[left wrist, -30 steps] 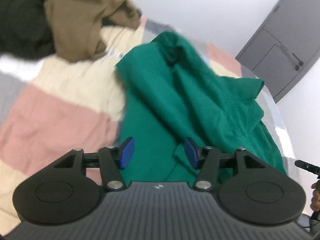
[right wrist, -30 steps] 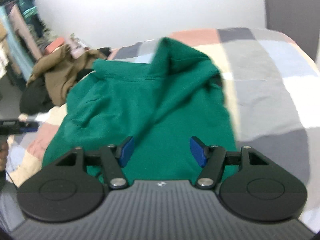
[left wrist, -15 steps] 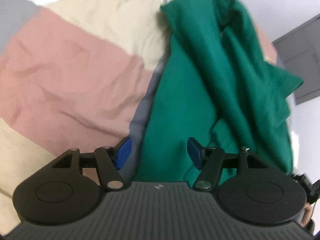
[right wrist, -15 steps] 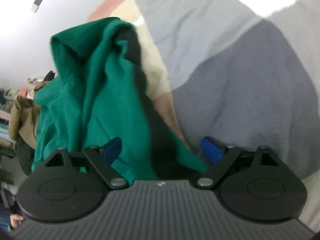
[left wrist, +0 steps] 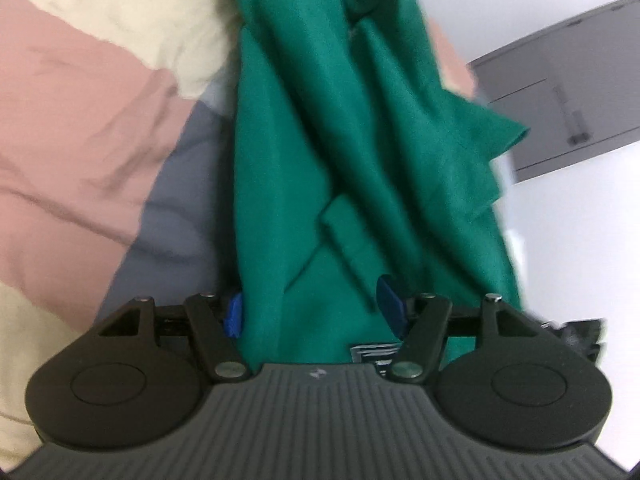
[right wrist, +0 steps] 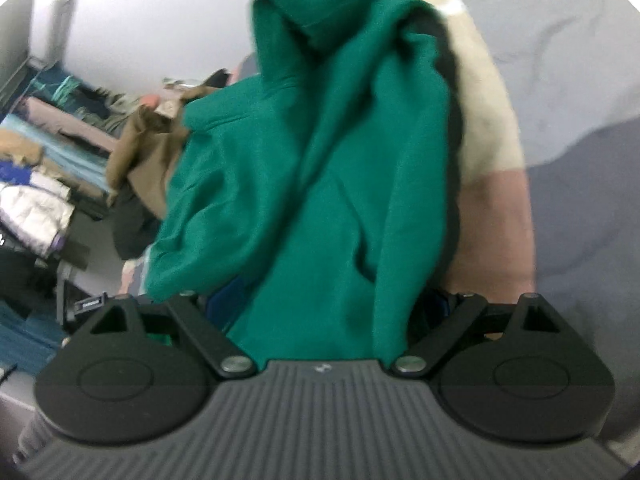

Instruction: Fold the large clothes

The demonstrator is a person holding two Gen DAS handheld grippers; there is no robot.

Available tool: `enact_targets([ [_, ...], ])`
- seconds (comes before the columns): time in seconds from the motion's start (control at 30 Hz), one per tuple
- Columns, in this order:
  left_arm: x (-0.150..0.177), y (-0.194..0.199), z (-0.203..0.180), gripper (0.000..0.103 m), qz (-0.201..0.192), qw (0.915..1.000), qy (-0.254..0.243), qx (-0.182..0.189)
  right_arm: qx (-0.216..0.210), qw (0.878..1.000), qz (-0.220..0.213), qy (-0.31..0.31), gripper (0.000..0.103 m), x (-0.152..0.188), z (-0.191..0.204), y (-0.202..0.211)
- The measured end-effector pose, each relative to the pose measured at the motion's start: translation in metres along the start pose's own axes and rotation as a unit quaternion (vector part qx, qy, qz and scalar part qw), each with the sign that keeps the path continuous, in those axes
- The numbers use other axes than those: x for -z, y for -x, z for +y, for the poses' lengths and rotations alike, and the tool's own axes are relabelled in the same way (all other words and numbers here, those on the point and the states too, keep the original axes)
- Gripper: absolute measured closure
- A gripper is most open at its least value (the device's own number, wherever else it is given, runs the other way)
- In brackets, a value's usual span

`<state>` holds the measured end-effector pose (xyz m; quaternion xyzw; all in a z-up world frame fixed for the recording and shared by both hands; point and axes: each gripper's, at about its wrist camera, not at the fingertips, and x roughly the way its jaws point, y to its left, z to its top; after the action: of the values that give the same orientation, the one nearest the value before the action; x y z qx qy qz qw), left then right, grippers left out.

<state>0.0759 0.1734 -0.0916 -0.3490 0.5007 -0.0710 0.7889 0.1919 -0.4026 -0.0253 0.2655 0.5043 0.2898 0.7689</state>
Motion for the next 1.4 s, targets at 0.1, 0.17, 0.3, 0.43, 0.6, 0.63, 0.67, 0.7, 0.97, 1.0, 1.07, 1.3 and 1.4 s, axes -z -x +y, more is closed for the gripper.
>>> enact_targets([
  [0.1,0.002,-0.012,0.006,0.034,0.035,0.9982,0.018,-0.046,0.008,1.0,0.01,-0.006,0.011,-0.001,0.0,-0.005],
  [0.17,0.004,-0.014,0.004,0.034,0.039,0.9978,0.016,-0.052,0.026,0.999,0.028,-0.017,0.012,-0.002,-0.003,-0.013],
  [0.3,0.005,-0.009,-0.014,0.035,0.027,0.9994,-0.022,0.004,0.056,0.997,0.04,-0.038,0.012,-0.003,-0.01,-0.024],
  [0.43,0.011,-0.002,-0.029,0.035,0.012,0.998,-0.046,0.042,0.027,0.999,0.033,-0.013,0.012,-0.001,0.002,-0.024],
  [0.6,0.017,-0.028,-0.023,0.035,0.02,0.9992,0.0,-0.034,-0.011,0.999,0.021,-0.032,0.012,-0.004,-0.005,-0.024],
  [0.63,0.02,-0.033,-0.025,0.035,0.012,0.9989,0.003,-0.046,-0.003,0.999,0.029,-0.034,0.013,-0.004,-0.006,-0.028],
  [0.67,0.022,-0.035,-0.029,0.035,0.005,0.9985,0.001,-0.054,0.013,0.999,0.04,-0.034,0.021,-0.003,-0.006,-0.034],
  [0.7,0.023,-0.035,-0.035,0.036,-0.001,0.9981,-0.006,-0.061,0.038,0.998,0.049,-0.025,0.033,-0.003,-0.002,-0.038],
  [0.97,0.025,0.008,-0.034,0.094,-0.06,0.9979,0.023,0.006,0.07,0.997,0.005,0.037,0.086,-0.005,0.033,-0.011],
  [1.0,0.026,0.018,-0.035,0.095,-0.071,0.9969,0.026,0.02,0.06,0.997,-0.005,0.038,0.087,-0.004,0.037,-0.005],
  [1.07,0.028,0.036,-0.037,0.095,-0.086,0.9949,0.028,0.044,0.037,0.998,-0.028,0.046,0.088,-0.003,0.049,0.011],
  [1.3,0.033,0.098,-0.039,0.096,-0.129,0.9823,0.038,0.131,-0.038,0.992,-0.1,0.062,0.089,0.008,0.087,0.059],
  [1.4,0.037,0.13,-0.042,0.096,-0.143,0.9764,0.033,0.159,-0.068,0.987,-0.131,0.057,0.089,0.018,0.097,0.084],
])
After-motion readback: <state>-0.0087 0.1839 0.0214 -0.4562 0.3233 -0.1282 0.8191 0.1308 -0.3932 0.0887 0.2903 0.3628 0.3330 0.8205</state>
